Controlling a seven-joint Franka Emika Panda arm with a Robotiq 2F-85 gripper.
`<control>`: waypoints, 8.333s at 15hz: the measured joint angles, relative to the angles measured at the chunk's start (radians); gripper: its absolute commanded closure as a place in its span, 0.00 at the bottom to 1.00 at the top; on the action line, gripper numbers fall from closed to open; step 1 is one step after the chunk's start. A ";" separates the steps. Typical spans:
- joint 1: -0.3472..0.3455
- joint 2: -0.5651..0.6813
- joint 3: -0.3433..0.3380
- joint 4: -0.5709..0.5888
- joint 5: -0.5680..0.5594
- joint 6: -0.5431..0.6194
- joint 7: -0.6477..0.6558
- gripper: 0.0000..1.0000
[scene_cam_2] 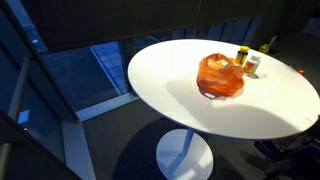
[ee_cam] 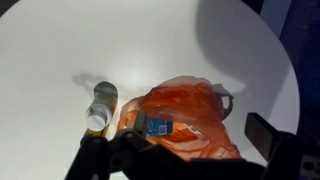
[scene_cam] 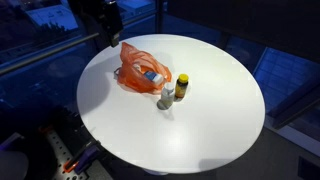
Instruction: Remove the blue bottle from the plastic bag and put it on the table
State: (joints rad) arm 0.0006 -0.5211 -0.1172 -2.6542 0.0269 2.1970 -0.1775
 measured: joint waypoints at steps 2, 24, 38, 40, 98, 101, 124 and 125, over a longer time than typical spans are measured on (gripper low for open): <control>0.000 0.000 0.000 0.000 0.000 0.000 0.000 0.00; -0.012 0.344 0.093 0.232 -0.005 0.137 0.223 0.00; -0.035 0.684 0.056 0.345 -0.081 0.317 0.490 0.00; -0.029 0.697 0.050 0.348 -0.086 0.329 0.523 0.00; 0.115 0.949 -0.053 0.405 0.062 0.558 0.856 0.00; 0.136 0.951 -0.065 0.405 0.061 0.549 0.896 0.00; 0.157 1.004 -0.116 0.432 0.050 0.539 1.042 0.00; 0.157 1.005 -0.117 0.434 0.050 0.539 1.047 0.00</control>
State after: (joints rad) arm 0.1577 0.4842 -0.2341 -2.2204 0.0769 2.7361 0.8695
